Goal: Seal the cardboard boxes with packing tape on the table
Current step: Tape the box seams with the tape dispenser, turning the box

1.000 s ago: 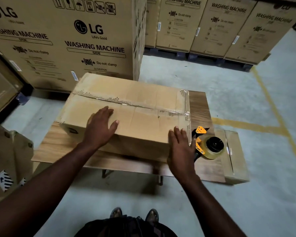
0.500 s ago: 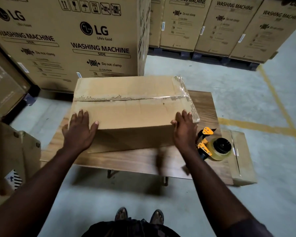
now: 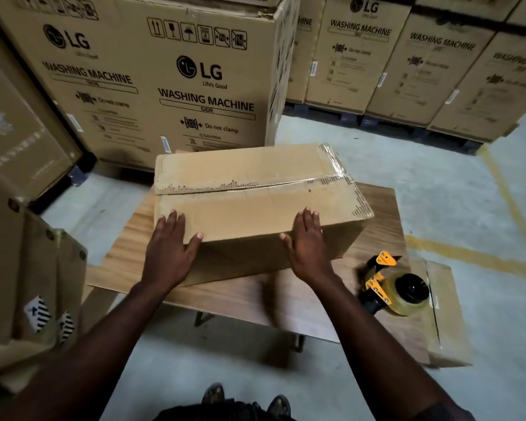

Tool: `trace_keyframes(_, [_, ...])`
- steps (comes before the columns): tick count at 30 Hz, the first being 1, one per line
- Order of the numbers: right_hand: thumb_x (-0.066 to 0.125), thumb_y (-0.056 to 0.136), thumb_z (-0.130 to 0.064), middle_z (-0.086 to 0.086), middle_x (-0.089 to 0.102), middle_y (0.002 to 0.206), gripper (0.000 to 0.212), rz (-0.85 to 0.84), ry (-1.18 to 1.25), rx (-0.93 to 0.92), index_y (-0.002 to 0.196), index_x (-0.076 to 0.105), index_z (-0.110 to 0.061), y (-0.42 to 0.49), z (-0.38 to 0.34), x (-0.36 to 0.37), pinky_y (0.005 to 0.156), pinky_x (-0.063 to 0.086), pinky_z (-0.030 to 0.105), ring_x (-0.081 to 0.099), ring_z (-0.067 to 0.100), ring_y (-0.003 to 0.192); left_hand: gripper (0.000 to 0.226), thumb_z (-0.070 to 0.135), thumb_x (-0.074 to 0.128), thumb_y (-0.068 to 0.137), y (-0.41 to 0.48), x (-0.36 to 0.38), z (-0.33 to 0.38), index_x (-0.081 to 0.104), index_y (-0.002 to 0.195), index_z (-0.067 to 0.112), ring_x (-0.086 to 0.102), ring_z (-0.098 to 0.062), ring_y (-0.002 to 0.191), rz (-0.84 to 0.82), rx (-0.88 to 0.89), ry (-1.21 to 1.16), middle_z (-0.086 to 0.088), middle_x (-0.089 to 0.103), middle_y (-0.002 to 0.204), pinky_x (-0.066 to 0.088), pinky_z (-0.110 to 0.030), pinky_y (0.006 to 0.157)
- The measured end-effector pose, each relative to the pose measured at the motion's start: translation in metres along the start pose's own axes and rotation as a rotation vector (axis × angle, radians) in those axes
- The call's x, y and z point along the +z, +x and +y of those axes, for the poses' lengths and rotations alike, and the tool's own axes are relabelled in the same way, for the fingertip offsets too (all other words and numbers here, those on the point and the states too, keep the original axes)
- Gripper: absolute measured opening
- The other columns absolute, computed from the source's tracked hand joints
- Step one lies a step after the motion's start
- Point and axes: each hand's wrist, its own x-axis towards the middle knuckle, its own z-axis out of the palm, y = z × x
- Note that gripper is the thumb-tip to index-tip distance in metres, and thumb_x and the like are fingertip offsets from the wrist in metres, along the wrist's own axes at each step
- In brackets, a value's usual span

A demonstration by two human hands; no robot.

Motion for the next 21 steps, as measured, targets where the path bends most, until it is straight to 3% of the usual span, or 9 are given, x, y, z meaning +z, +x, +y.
trace_keyframes(3, [0.031, 0.109, -0.039, 0.012, 0.013, 0.168, 0.058, 0.024, -0.018, 0.025, 0.157, 0.027, -0.006, 0.028, 0.025, -0.014, 0.121, 0.008, 0.063, 0.006, 0.032, 0.156, 0.081, 0.059, 0.039, 0.099, -0.019, 0.006, 0.029, 0.022, 0.158, 0.008, 0.006, -0.034, 0.154, -0.083, 0.021, -0.058, -0.014, 0.012, 0.167, 0.014, -0.045, 0.123])
trace_keyframes(7, [0.025, 0.107, -0.053, 0.015, 0.006, 0.169, 0.073, -0.028, -0.043, 0.301, 0.158, 0.022, -0.002, 0.064, 0.032, -0.041, 0.119, 0.000, 0.066, 0.001, 0.032, 0.156, 0.084, 0.070, 0.031, 0.092, -0.059, 0.013, 0.082, 0.024, 0.159, 0.020, -0.007, -0.019, 0.154, -0.252, 0.122, -0.272, 0.006, 0.007, 0.166, 0.009, -0.042, 0.125])
trace_keyframes(9, [0.024, 0.105, -0.058, 0.017, 0.003, 0.169, 0.079, -0.112, -0.096, 0.345, 0.158, 0.017, 0.000, 0.064, 0.009, -0.040, 0.117, -0.004, 0.067, -0.001, 0.032, 0.156, 0.060, 0.055, 0.036, 0.103, -0.072, 0.007, 0.099, 0.035, 0.155, 0.025, 0.004, -0.009, 0.153, -0.297, 0.124, -0.532, 0.017, 0.019, 0.158, 0.014, -0.037, 0.124])
trace_keyframes(11, [0.024, 0.105, -0.058, 0.017, -0.002, 0.169, 0.082, -0.205, -0.160, 0.228, 0.159, 0.008, 0.001, 0.049, -0.027, -0.022, 0.116, -0.008, 0.067, -0.005, 0.032, 0.156, 0.047, 0.046, 0.038, 0.104, -0.070, -0.003, 0.099, 0.054, 0.143, 0.026, 0.037, -0.004, 0.143, -0.229, 0.118, -0.732, 0.012, 0.046, 0.151, 0.031, -0.030, 0.117])
trace_keyframes(12, [0.024, 0.104, -0.059, 0.017, -0.006, 0.168, 0.083, -0.239, -0.180, 0.142, 0.159, 0.004, 0.000, 0.036, -0.047, -0.008, 0.116, -0.010, 0.066, -0.007, 0.031, 0.156, 0.043, 0.045, 0.038, 0.101, -0.065, -0.007, 0.095, 0.060, 0.134, 0.027, 0.051, 0.001, 0.130, -0.156, 0.127, -0.756, 0.011, 0.060, 0.137, 0.040, -0.026, 0.109])
trace_keyframes(14, [0.022, 0.103, -0.060, 0.017, -0.012, 0.167, 0.084, -0.278, -0.199, -0.037, 0.160, -0.001, -0.002, 0.003, -0.085, 0.017, 0.116, -0.014, 0.064, -0.013, 0.032, 0.155, 0.037, 0.039, 0.040, 0.099, -0.046, -0.012, 0.079, 0.063, 0.126, 0.028, 0.060, 0.002, 0.112, 0.003, 0.130, -0.679, 0.012, 0.067, 0.120, 0.046, -0.022, 0.096])
trace_keyframes(17, [0.021, 0.100, -0.062, 0.017, -0.011, 0.167, 0.087, -0.266, -0.245, -0.210, 0.160, 0.001, -0.004, -0.032, -0.127, 0.041, 0.118, -0.014, 0.063, -0.014, 0.034, 0.155, 0.040, 0.033, 0.040, 0.097, -0.006, -0.016, 0.052, 0.062, 0.127, 0.020, 0.057, -0.017, 0.119, 0.147, 0.164, -0.451, -0.001, 0.063, 0.128, 0.043, -0.031, 0.100])
trace_keyframes(19, [0.032, 0.101, -0.054, 0.017, -0.010, 0.168, 0.085, -0.237, -0.310, -0.229, 0.160, 0.001, -0.003, -0.037, -0.134, 0.047, 0.120, -0.009, 0.063, -0.011, 0.035, 0.155, 0.050, 0.040, 0.036, 0.097, 0.020, -0.015, 0.034, 0.059, 0.134, 0.016, 0.049, -0.027, 0.131, 0.080, 0.170, -0.306, -0.008, 0.055, 0.142, 0.039, -0.039, 0.109])
trace_keyframes(21, [0.038, 0.105, -0.030, 0.018, -0.005, 0.168, 0.071, -0.198, -0.359, -0.250, 0.160, 0.002, -0.004, -0.035, -0.131, 0.049, 0.120, -0.005, 0.061, -0.005, 0.034, 0.156, 0.063, 0.052, 0.030, 0.096, 0.034, -0.009, 0.017, 0.051, 0.144, 0.017, 0.038, -0.028, 0.142, -0.029, 0.191, -0.179, -0.008, 0.044, 0.154, 0.036, -0.045, 0.114])
